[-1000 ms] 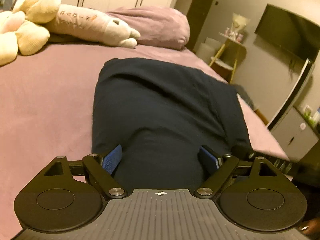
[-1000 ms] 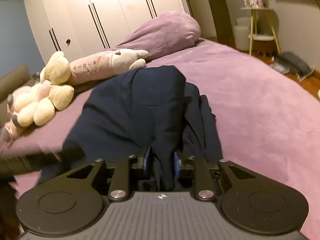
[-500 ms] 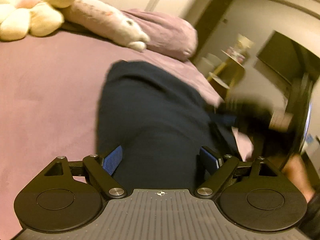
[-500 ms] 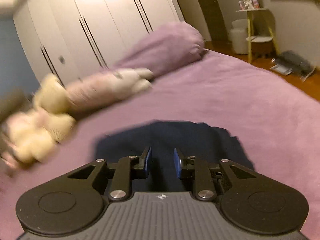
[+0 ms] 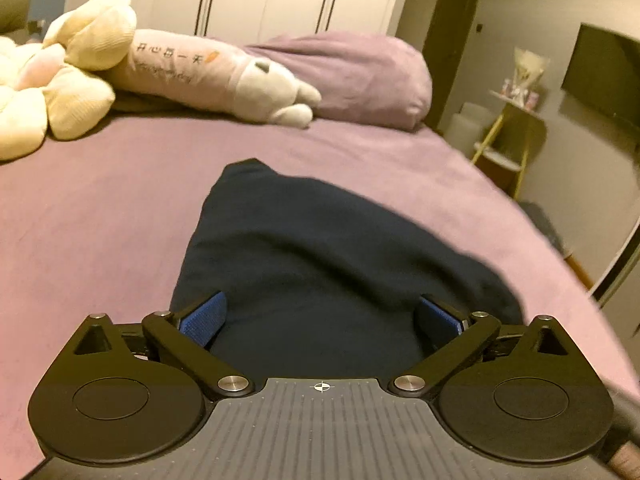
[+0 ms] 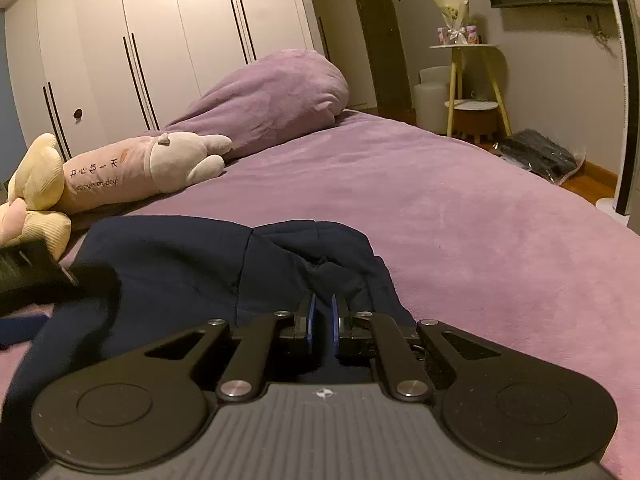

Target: Fold large clothes

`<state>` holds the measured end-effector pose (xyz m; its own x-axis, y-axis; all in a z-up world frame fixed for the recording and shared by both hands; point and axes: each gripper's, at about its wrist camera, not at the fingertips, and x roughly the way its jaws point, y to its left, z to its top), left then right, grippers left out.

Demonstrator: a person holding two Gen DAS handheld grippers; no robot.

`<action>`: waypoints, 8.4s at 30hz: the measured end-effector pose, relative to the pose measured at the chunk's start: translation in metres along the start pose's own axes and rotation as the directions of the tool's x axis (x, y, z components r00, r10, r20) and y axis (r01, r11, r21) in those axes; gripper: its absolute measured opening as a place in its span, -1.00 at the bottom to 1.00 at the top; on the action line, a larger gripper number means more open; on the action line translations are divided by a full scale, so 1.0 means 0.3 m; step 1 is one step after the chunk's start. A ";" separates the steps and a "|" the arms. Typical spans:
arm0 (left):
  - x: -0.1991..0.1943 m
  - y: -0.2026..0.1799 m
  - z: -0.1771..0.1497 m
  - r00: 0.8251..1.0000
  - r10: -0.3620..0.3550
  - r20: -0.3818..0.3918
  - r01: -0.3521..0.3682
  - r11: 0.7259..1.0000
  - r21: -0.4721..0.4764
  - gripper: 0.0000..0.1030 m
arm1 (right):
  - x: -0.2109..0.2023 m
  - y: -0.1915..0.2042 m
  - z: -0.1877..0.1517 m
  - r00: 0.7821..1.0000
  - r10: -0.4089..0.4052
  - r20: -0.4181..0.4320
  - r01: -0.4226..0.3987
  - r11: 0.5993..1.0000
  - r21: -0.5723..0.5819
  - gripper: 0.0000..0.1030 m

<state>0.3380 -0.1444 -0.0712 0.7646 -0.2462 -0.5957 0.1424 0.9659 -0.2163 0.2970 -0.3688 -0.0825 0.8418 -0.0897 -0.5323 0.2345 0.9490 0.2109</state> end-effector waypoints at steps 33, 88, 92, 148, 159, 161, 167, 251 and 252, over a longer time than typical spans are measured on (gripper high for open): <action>-0.252 0.371 -0.051 0.948 -0.262 -0.183 0.238 0.961 -0.144 1.00 | -0.218 -0.209 0.074 0.963 0.232 -0.135 -0.211 0.966 0.148 0.50; -0.294 0.958 -0.010 0.933 -0.341 -0.117 0.228 0.808 -0.543 0.46 | 0.103 0.219 -0.055 0.591 0.705 -0.393 -0.514 0.704 0.490 -0.27; -0.322 0.958 -0.044 0.947 -0.303 -0.107 0.196 0.810 -0.553 0.55 | 0.087 0.231 -0.059 0.634 0.646 -0.425 -0.459 0.757 0.464 0.03; -0.900 0.560 -0.282 0.933 0.271 -0.237 -0.288 0.957 -0.037 1.00 | -0.718 0.396 -0.234 0.880 0.114 -0.461 -0.192 0.973 -0.127 0.66; -0.933 0.547 -0.229 0.909 0.356 -0.215 -0.361 0.932 0.017 1.00 | -0.815 0.530 -0.162 0.933 0.011 -0.359 -0.116 0.955 -0.272 0.97; -0.937 0.540 -0.224 0.910 0.355 -0.213 -0.359 0.933 0.021 1.00 | -0.816 0.532 -0.150 0.934 0.011 -0.357 -0.110 0.960 -0.258 0.97; -0.940 0.534 -0.220 0.918 0.330 -0.219 -0.335 0.942 0.015 1.00 | -0.818 0.546 -0.143 0.930 -0.014 -0.367 -0.083 0.965 -0.247 0.97; -0.935 0.481 -0.209 0.917 0.310 -0.251 -0.297 0.951 0.087 1.00 | -0.828 0.538 -0.156 0.905 -0.051 -0.423 -0.054 0.971 -0.233 0.97; -0.935 0.479 -0.209 0.917 0.309 -0.250 -0.296 0.951 0.088 1.00 | -0.828 0.538 -0.156 0.905 -0.051 -0.423 -0.054 0.971 -0.233 0.97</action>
<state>0.1048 0.0585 0.0163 0.5882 0.0526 -0.8070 -0.0356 0.9986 0.0392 0.1030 -0.1791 0.0453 0.5439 -0.0020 -0.8392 0.0693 0.9967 0.0425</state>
